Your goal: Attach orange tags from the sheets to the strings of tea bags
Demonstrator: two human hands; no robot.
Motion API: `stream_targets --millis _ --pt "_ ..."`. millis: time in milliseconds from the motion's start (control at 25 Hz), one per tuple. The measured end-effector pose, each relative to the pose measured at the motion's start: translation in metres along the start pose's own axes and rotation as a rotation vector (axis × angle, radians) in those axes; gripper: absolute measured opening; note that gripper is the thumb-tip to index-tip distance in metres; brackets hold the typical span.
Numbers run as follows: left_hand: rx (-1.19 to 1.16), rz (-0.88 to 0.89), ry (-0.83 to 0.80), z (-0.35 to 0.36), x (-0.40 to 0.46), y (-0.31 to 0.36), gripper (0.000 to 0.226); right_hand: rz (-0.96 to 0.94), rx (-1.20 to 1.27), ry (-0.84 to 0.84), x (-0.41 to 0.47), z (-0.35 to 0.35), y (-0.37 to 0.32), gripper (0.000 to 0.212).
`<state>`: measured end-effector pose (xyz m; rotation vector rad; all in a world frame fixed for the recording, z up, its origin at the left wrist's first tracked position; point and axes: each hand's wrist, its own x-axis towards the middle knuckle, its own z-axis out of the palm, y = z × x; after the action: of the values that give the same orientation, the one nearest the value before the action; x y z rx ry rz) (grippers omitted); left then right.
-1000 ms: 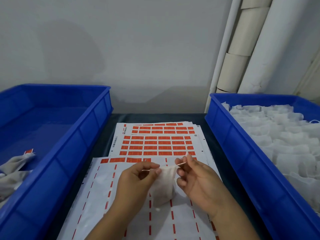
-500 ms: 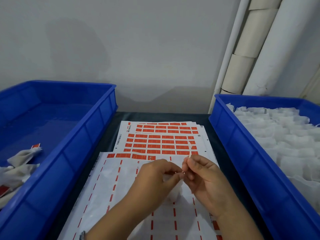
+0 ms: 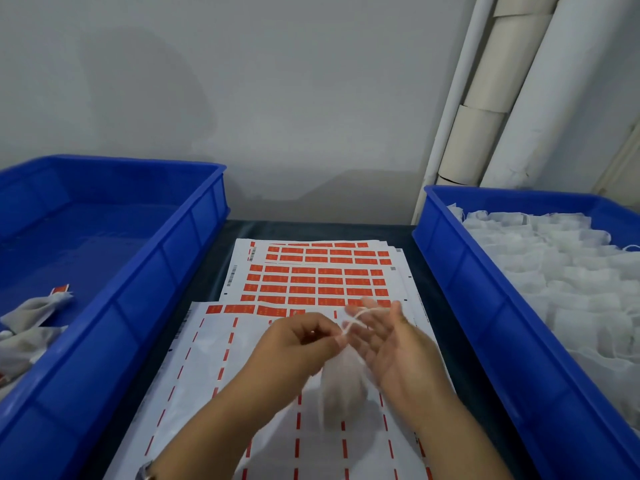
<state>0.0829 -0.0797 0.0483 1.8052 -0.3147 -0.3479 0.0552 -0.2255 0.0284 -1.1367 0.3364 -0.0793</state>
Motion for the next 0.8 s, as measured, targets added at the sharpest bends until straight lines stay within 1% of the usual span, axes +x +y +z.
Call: stream_targets --millis 80,120,160,200,280,360,440,520,560,640,680,720,800 --pt "-0.168 -0.026 0.095 -0.001 0.002 -0.005 0.027 0.058 -0.354 -0.105 0.000 0.008 0.008 0.029" --pt "-0.233 -0.030 0.141 -0.002 0.004 -0.008 0.025 0.040 -0.526 -0.167 -0.001 0.011 0.013 0.026" --pt "-0.292 -0.038 0.185 -0.002 0.005 -0.010 0.023 -0.008 -0.666 -0.230 -0.003 0.012 0.017 0.027" --pt "-0.350 -0.047 0.224 -0.003 0.007 -0.012 0.022 -0.051 -0.771 -0.257 -0.006 0.013 0.021 0.030" --pt "-0.468 -0.075 0.269 -0.006 0.009 -0.014 0.021 -0.048 -0.881 -0.212 -0.010 0.017 0.025 0.029" --pt "-0.586 -0.107 0.274 -0.008 0.011 -0.015 0.017 -0.035 -0.931 -0.160 -0.012 0.020 0.029 0.026" --pt "-0.707 -0.148 0.286 -0.011 0.013 -0.016 0.015 -0.038 -0.947 -0.134 -0.012 0.019 0.030 0.017" --pt "-0.823 -0.192 0.312 -0.015 0.015 -0.017 0.018 -0.014 -0.838 -0.099 -0.010 0.014 0.027 0.011" --pt "-0.866 -0.212 0.328 -0.018 0.016 -0.018 0.017 0.029 -0.708 -0.072 -0.010 0.011 0.024 0.011" --pt "-0.880 -0.234 0.355 -0.020 0.017 -0.020 0.013 0.127 -0.280 -0.058 -0.007 0.006 0.018 0.009" --pt "-0.817 -0.238 0.362 -0.019 0.018 -0.023 0.010 0.153 -0.048 -0.075 -0.006 0.004 0.016 0.009" --pt "-0.702 -0.237 0.359 -0.016 0.018 -0.025 0.008 0.163 0.154 -0.091 -0.006 0.002 0.013 0.010" --pt "-0.408 -0.206 0.334 -0.007 0.014 -0.029 0.004 0.153 0.452 -0.097 -0.004 -0.001 0.008 0.011"
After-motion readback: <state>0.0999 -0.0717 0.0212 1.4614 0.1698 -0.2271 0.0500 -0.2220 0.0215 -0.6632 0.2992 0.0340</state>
